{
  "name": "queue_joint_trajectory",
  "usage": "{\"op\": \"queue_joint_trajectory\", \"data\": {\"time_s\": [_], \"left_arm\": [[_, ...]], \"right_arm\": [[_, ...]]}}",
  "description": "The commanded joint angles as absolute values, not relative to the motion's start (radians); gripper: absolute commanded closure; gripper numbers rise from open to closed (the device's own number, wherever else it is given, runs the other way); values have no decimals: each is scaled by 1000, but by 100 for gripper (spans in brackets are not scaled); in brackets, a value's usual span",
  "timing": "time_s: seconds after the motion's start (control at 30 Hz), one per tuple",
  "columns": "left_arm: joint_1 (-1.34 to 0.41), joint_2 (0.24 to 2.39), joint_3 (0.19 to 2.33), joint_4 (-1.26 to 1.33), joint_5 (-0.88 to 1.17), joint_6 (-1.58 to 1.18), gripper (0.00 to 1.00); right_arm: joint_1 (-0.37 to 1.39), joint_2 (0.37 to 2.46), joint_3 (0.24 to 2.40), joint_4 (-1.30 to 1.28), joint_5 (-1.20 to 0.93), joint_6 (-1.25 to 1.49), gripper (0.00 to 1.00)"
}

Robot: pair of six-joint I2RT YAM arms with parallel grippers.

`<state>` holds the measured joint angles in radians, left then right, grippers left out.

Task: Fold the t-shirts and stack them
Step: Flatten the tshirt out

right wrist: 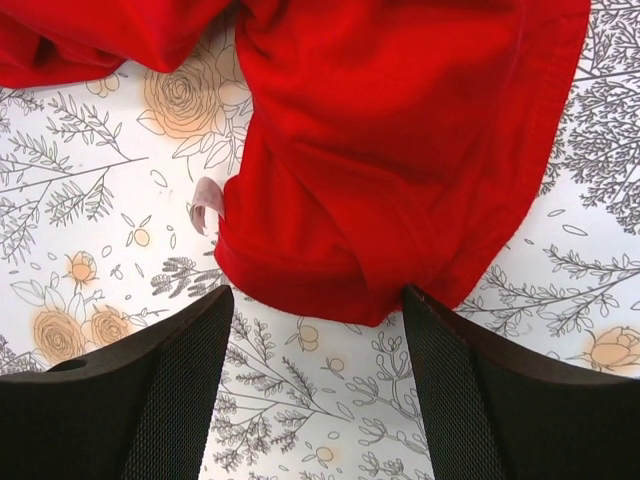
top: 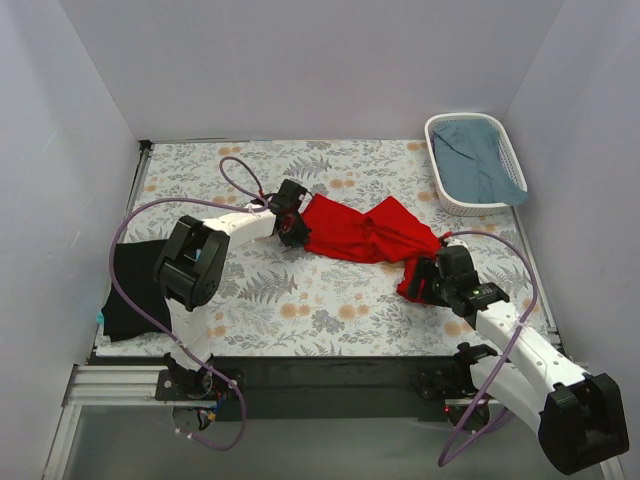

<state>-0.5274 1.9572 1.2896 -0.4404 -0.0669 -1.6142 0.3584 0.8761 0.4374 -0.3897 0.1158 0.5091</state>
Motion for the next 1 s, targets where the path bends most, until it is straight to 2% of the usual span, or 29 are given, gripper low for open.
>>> {"op": "queue_joint_trajectory", "data": {"time_s": [0.0, 0.17, 0.23, 0.27, 0.3, 0.4, 0.7, 0.97], "left_arm": [[-534, 1934, 1295, -459, -110, -1597, 100], [-526, 1847, 1289, -498, -150, -1562, 100], [-517, 1778, 1275, -520, -156, -1546, 100], [-503, 1755, 1267, -526, -161, -1539, 100], [-494, 1726, 1258, -534, -167, -1534, 100], [-451, 1623, 1235, -575, -178, -1505, 100], [-328, 1343, 1311, -695, -247, -1408, 100], [-285, 1282, 1476, -761, -296, -1368, 100]], "right_arm": [[357, 896, 423, -281, 120, 538, 25], [357, 954, 426, -223, 164, 532, 27], [359, 968, 434, -207, 178, 525, 42], [357, 976, 457, -207, 184, 522, 68], [357, 976, 468, -209, 190, 515, 80], [357, 962, 536, -215, 195, 500, 99], [356, 908, 897, -426, 291, 382, 99], [354, 911, 1153, -511, 337, 351, 99]]}}
